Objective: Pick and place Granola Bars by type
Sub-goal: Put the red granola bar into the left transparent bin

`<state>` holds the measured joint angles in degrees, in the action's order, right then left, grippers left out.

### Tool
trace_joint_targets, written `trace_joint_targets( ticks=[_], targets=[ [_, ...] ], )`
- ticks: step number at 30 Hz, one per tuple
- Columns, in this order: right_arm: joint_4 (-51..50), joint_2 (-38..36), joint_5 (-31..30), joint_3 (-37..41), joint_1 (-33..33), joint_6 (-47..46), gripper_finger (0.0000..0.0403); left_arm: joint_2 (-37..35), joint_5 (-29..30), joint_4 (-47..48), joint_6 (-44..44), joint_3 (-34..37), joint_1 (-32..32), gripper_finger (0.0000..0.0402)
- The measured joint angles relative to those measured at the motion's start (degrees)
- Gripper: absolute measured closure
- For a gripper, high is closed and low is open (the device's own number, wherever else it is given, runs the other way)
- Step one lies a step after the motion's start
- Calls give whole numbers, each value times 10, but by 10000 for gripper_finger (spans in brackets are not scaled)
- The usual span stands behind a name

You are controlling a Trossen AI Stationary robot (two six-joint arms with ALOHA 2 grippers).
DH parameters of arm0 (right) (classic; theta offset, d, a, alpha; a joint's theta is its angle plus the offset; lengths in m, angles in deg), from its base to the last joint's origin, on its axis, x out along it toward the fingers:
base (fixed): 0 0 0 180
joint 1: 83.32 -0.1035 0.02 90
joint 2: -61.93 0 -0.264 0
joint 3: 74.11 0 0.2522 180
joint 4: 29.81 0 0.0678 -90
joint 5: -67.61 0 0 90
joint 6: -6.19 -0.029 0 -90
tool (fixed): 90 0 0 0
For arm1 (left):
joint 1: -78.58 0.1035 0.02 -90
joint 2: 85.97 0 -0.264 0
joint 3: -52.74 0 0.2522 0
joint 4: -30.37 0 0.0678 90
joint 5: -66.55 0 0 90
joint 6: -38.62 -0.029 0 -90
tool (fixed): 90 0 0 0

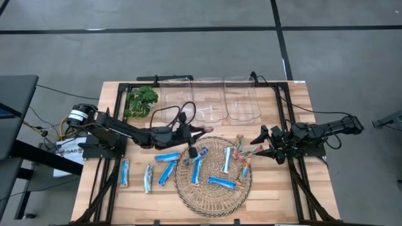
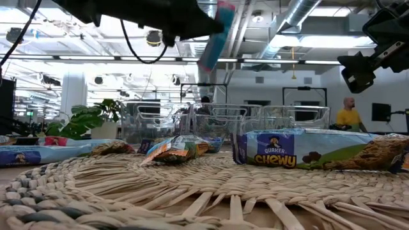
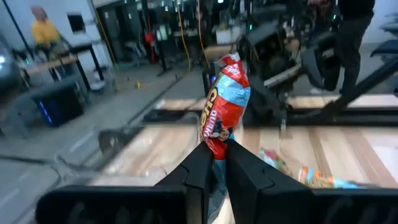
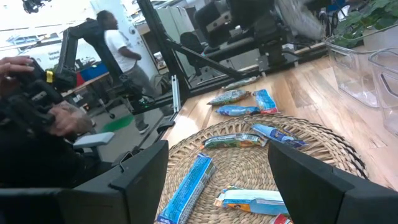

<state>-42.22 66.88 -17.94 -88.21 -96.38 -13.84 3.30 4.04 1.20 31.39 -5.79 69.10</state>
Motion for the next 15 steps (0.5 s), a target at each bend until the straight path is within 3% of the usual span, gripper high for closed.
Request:
trace_joint_targets(
  ticks=[9, 15],
  targets=[
    [0, 0, 0, 0, 0, 0, 132, 0, 52, -13, -78, 0, 6, 369],
    [0, 0, 0, 0, 0, 0, 132, 0, 174, 6, -136, 0, 50, 369]
  ],
)
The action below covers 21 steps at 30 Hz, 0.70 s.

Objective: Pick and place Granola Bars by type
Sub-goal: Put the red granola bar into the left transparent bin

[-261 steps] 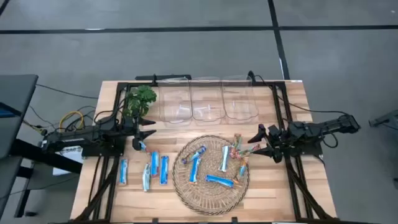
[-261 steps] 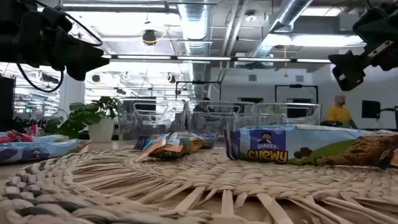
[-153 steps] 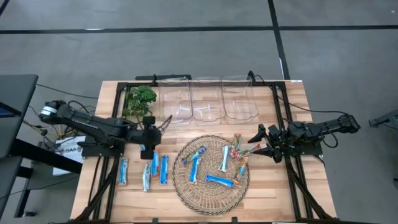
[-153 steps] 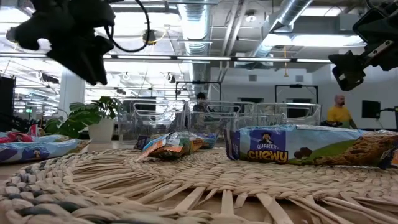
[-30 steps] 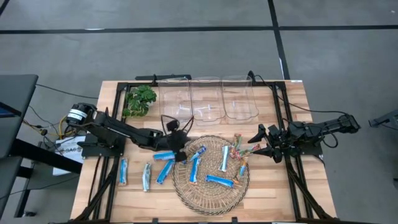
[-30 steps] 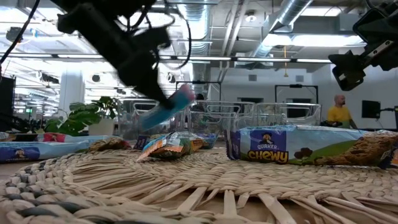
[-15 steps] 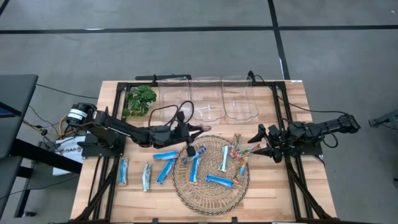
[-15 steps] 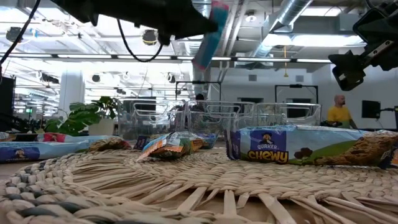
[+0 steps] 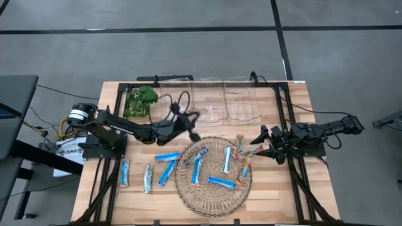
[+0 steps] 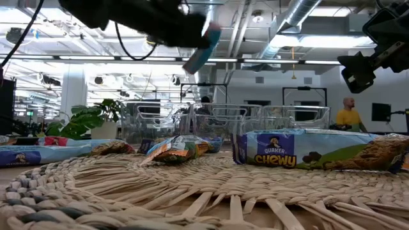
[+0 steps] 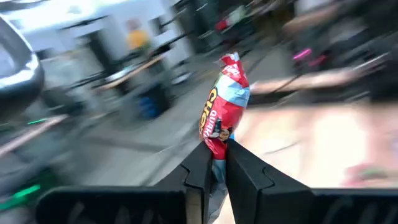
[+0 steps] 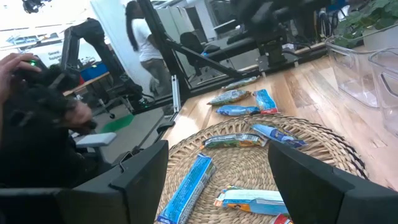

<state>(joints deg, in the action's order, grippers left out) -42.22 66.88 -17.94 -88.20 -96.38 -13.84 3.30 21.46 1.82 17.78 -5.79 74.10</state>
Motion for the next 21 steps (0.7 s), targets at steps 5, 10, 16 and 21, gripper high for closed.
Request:
trace_joint_targets(
  ticks=[5, 10, 16, 21],
  targets=[
    [0, 0, 0, 0, 0, 0, 132, 0, 163, 66, -69, 0, 42, 369],
    [0, 0, 0, 0, 0, 0, 132, 0, 298, 118, -130, 0, 73, 369],
    [0, 0, 0, 0, 0, 0, 132, 0, 285, 168, -103, 0, 91, 369],
    [0, 0, 0, 0, 0, 0, 132, 0, 235, 184, -63, 0, 104, 369]
  ],
)
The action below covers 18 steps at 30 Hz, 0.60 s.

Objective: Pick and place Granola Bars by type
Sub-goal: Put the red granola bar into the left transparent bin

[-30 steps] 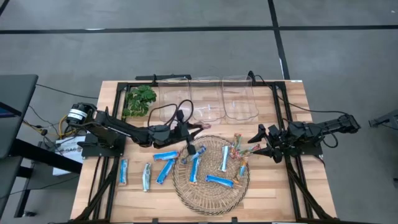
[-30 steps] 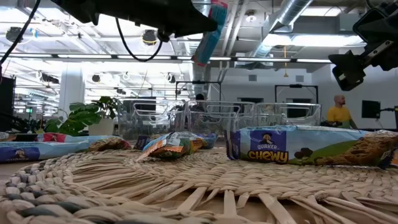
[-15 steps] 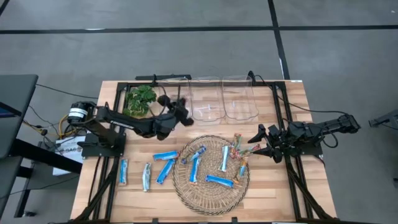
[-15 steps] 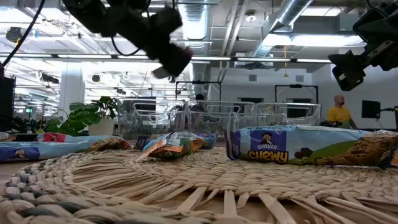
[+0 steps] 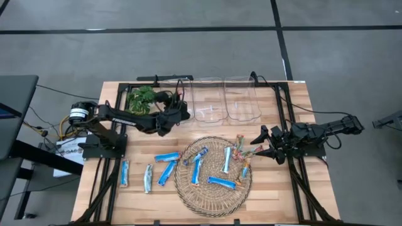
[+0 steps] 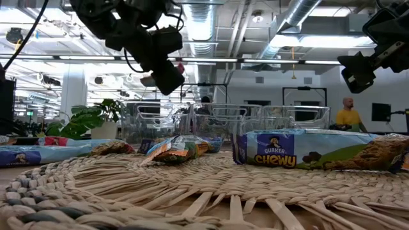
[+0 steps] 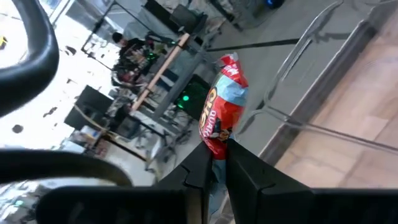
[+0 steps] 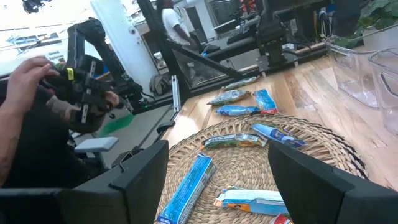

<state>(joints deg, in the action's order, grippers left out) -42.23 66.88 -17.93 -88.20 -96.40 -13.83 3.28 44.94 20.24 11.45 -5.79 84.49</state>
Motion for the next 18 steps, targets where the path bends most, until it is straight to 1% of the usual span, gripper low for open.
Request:
trace_joint_targets(
  ticks=[5, 9, 12, 15, 18],
  targets=[
    [0, 0, 0, 0, 0, 0, 132, 0, -34, 29, 33, 0, 11, 369],
    [0, 0, 0, 0, 0, 0, 132, 0, -63, 50, 79, 0, 13, 369],
    [0, 0, 0, 0, 0, 0, 132, 0, -67, 54, 93, 0, 14, 367],
    [0, 0, 0, 0, 0, 0, 132, 0, -67, 57, 93, 0, 16, 351],
    [0, 0, 0, 0, 0, 0, 132, 0, -67, 57, 94, 0, 17, 322]
  ],
)
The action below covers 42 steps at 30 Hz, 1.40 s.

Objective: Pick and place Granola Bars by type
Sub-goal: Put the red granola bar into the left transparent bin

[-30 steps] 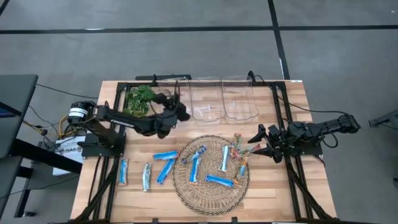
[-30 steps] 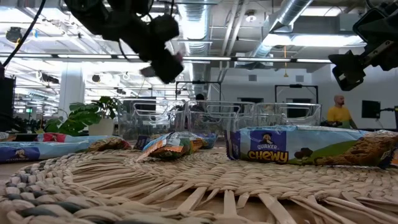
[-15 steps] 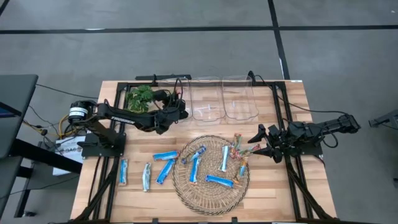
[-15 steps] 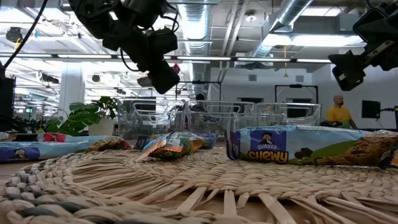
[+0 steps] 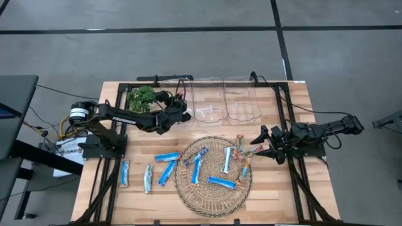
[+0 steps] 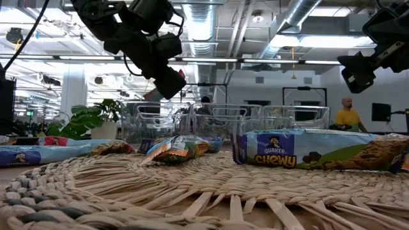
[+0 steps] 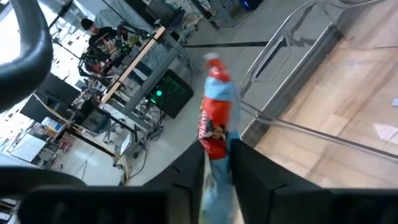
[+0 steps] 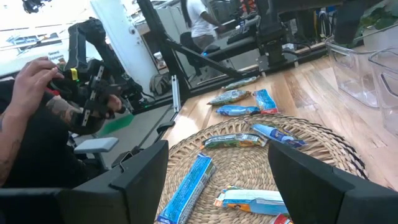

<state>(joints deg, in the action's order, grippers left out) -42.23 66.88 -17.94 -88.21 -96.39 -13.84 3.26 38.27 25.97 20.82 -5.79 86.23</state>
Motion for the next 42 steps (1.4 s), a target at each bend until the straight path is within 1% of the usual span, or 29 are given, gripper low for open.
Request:
trace_joint_targets(
  ticks=[4, 7, 11, 15, 17, 19, 22, 27, 29, 32, 34, 36, 38, 40, 42],
  targets=[
    [0, 0, 0, 0, 0, 0, 132, 0, 0, 0, 0, 0, 0, 281],
    [0, 0, 0, 0, 0, 0, 132, 0, -11, -15, 13, 0, 3, 262],
    [0, 0, 0, 0, 0, 0, 132, 0, -83, -37, 45, 0, 12, 249],
    [0, 0, 0, 0, 0, 0, 132, 0, -149, -64, 84, 0, 16, 248],
    [0, 0, 0, 0, 0, 0, 132, -1, -193, -89, 99, 0, 15, 248],
    [0, 0, 0, 0, 0, 0, 132, -6, -253, -106, 114, 0, 15, 248],
    [0, 0, 0, 0, 0, 0, 132, -6, -371, -125, 139, 0, 14, 248],
    [0, 0, 0, 0, 0, 0, 132, -6, -627, -131, 184, 0, 12, 248],
    [0, 0, 0, 0, 0, 0, 132, -6, -708, -126, 199, 0, 6, 248],
    [0, 0, 0, 0, 0, 0, 132, -6, -808, -108, 206, 0, -10, 248],
    [0, 0, 0, 0, 0, 0, 132, -6, -855, -88, 206, 0, -24, 248],
    [0, 0, 0, 0, 0, 0, 132, -6, -870, -55, 205, 0, -43, 248],
    [0, 0, 0, 0, 0, 0, 132, -6, -857, -8, 200, 0, -67, 248],
    [0, 0, 0, 0, 0, 0, 132, -6, -812, 45, 193, 0, -96, 248],
    [0, 0, 0, 0, 0, 0, 132, -6, -754, 98, 193, 0, -126, 248]
  ],
)
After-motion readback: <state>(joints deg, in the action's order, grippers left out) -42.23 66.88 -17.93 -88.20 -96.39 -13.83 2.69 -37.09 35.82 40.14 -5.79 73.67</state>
